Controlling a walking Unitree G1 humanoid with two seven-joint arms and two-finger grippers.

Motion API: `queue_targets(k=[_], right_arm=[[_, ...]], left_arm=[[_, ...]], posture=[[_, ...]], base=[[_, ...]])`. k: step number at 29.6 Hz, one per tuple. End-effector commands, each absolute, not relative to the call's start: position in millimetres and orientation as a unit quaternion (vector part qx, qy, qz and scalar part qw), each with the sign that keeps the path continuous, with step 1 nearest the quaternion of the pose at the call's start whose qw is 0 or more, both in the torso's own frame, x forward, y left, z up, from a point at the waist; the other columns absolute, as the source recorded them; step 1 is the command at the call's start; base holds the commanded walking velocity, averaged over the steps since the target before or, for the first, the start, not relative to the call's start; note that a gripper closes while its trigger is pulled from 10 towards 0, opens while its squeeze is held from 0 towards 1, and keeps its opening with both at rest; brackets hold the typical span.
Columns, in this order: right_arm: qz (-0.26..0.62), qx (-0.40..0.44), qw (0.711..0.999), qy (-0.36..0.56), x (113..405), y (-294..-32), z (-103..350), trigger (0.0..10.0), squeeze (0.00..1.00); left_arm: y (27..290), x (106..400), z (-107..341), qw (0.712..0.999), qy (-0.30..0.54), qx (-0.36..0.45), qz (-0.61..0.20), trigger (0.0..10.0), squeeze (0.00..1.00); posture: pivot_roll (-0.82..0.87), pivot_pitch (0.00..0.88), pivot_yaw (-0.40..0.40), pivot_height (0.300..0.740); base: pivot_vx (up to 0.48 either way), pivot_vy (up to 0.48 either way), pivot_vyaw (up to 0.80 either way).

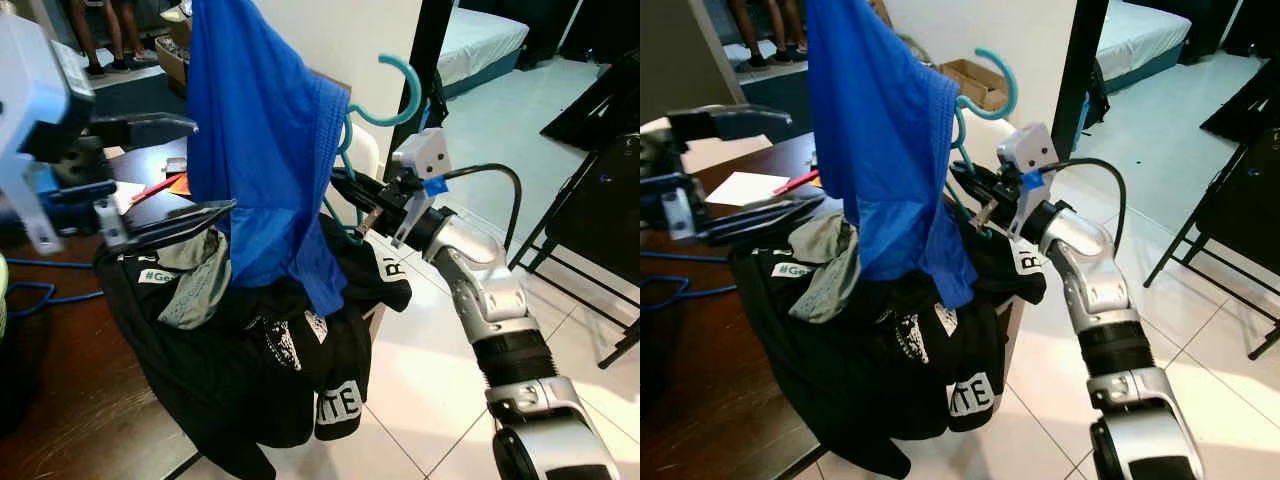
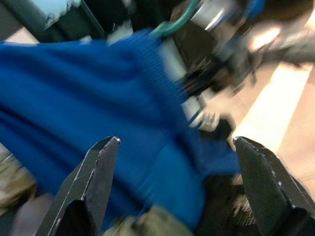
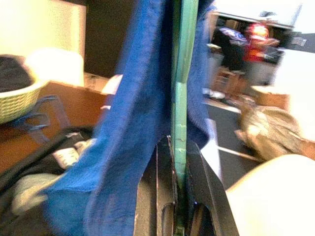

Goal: Hang hanger

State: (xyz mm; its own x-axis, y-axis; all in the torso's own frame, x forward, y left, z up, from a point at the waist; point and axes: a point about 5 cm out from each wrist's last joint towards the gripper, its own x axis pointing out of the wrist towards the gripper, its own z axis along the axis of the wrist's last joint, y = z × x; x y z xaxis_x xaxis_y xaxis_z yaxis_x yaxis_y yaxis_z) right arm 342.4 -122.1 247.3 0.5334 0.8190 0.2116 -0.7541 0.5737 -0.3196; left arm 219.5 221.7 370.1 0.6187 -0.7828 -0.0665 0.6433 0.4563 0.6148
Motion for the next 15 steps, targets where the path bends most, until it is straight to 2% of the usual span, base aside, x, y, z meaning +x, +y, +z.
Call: queue_targets(k=[1, 3, 4, 6, 10, 13, 14, 15], right_arm=[[0.493, -0.104, 0.844, -0.184, 333.1, -121.0, 253.5, 10.0, 0.0], [0.507, -0.109, 0.836, -0.181, 330.4, -122.2, 253.3, 10.0, 0.0], [0.538, -0.124, 0.816, -0.171, 323.4, -122.5, 251.5, 10.0, 0.0], [0.562, -0.131, 0.8, -0.164, 317.4, -119.6, 249.0, 10.0, 0.0], [0.58, -0.136, 0.787, -0.16, 312.2, -115.5, 246.8, 10.0, 0.0], [0.614, -0.144, 0.761, -0.152, 303.0, -106.5, 241.8, 10.0, 0.0], [0.614, -0.144, 0.761, -0.152, 303.0, -106.5, 241.8, 10.0, 0.0], [0.621, -0.146, 0.755, -0.151, 300.8, -103.7, 240.8, 10.0, 0.0]], left_arm=[[233.8, 216.6, 383.8, 0.833, -0.107, 0.34, -0.422, 10.0, 0.0], [240.0, 215.4, 389.0, 0.831, -0.099, 0.348, -0.422, 10.0, 0.0], [253.5, 217.8, 405.9, 0.827, -0.084, 0.38, -0.406, 10.0, 0.0], [257.9, 217.7, 417.7, 0.816, -0.078, 0.406, -0.403, 10.0, 0.0], [255.7, 216.5, 425.6, 0.805, -0.082, 0.415, -0.415, 10.0, 0.0], [249.8, 216.2, 435.2, 0.778, -0.079, 0.422, -0.459, 10.0, 0.0], [249.8, 216.2, 435.2, 0.778, -0.079, 0.422, -0.459, 10.0, 0.0], [247.6, 218.1, 433.9, 0.766, -0.068, 0.424, -0.478, 10.0, 0.0]], posture=[[0.11, 0.069, -0.009, 0.74], [0.11, 0.069, -0.009, 0.74], [0.12, 0.064, -0.002, 0.74], [0.12, 0.058, 0.005, 0.74], [0.12, 0.057, 0.006, 0.74], [0.12, 0.049, 0.016, 0.74], [0.12, 0.049, 0.016, 0.74], [0.12, 0.049, 0.016, 0.74]], base=[[0.0, 0.0, 0.0], [0.0, 0.0, 0.0], [0.0, 0.0, 0.0], [0.0, 0.0, 0.0], [0.0, 0.0, 0.0], [0.0, 0.0, 0.0], [0.0, 0.0, 0.0], [0.0, 0.0, 0.0]])
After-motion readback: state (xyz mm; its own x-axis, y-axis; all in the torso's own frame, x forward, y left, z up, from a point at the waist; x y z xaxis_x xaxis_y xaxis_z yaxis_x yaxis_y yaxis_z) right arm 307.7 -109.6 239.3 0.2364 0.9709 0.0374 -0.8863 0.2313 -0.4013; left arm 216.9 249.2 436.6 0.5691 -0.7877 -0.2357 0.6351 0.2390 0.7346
